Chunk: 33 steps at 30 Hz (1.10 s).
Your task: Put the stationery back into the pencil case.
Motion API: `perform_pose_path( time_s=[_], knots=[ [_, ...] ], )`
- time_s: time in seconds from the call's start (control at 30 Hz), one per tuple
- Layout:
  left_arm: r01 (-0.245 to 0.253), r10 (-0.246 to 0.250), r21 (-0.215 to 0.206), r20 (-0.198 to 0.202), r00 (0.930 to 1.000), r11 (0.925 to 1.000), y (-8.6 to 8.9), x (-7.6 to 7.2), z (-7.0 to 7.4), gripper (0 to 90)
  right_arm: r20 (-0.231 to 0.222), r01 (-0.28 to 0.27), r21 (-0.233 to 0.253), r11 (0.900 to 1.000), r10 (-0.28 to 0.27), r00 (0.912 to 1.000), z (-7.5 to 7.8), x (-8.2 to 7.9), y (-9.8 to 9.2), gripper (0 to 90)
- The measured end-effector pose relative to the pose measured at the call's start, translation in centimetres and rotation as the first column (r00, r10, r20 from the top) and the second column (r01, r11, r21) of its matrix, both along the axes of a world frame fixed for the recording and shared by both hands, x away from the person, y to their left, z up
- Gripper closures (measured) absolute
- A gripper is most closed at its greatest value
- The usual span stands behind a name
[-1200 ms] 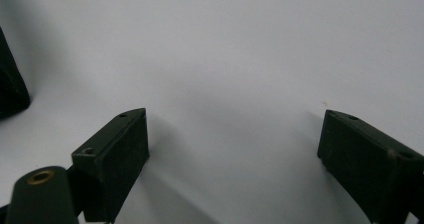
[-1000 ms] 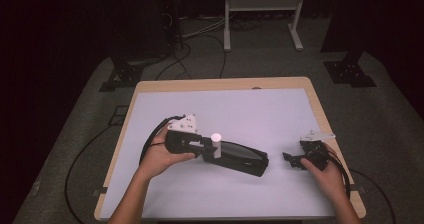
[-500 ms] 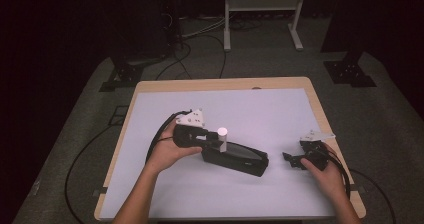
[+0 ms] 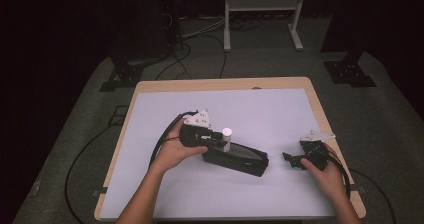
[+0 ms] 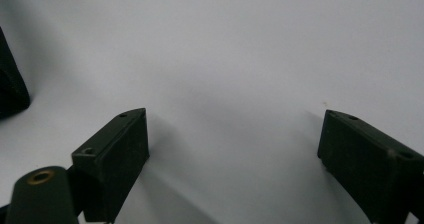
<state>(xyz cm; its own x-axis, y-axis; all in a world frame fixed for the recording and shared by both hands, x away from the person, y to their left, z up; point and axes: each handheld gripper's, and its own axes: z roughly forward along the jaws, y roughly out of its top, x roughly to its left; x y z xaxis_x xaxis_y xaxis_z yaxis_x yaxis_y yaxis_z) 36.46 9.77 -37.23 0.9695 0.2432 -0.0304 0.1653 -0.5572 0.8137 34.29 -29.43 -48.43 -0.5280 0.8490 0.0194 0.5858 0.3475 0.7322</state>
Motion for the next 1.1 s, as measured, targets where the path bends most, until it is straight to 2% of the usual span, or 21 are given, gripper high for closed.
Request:
perform_pose_path(
  time_s=[0.17,0.33,0.73,0.87,0.97,1.1],
  knots=[
    [-0.002,0.002,0.002,0.001,1.0000,1.0000,-0.2,0.2,-0.4,69.3,0.000,0.001,0.001,1.000,-0.001,1.0000,0.0,0.0,0.0,11.8],
    [0.010,-0.010,0.028,-0.014,0.9999,0.9996,-0.8,0.3,-1.2,69.3,0.000,0.001,0.002,1.000,-0.001,1.0000,0.0,0.0,0.0,11.8],
    [0.028,-0.026,0.057,-0.037,0.9990,0.9980,-1.6,0.5,-2.4,69.2,0.000,0.002,0.002,1.000,-0.002,1.0000,0.0,0.0,0.0,11.8],
    [0.031,-0.029,0.064,-0.030,0.9991,0.9975,-1.7,0.4,-2.5,69.1,0.000,0.002,0.002,1.000,-0.002,1.0000,0.0,0.0,0.0,11.8],
    [0.023,-0.022,0.042,-0.029,0.9993,0.9989,-1.6,0.4,-2.3,65.3,0.000,0.002,0.002,1.000,-0.002,1.0000,0.0,0.0,0.0,11.8],
    [0.016,-0.015,0.040,-0.025,0.9996,0.9991,-1.2,0.4,-2.1,62.5,0.000,0.001,0.002,1.000,-0.001,1.0000,0.0,0.0,0.0,11.8]
  ],
)
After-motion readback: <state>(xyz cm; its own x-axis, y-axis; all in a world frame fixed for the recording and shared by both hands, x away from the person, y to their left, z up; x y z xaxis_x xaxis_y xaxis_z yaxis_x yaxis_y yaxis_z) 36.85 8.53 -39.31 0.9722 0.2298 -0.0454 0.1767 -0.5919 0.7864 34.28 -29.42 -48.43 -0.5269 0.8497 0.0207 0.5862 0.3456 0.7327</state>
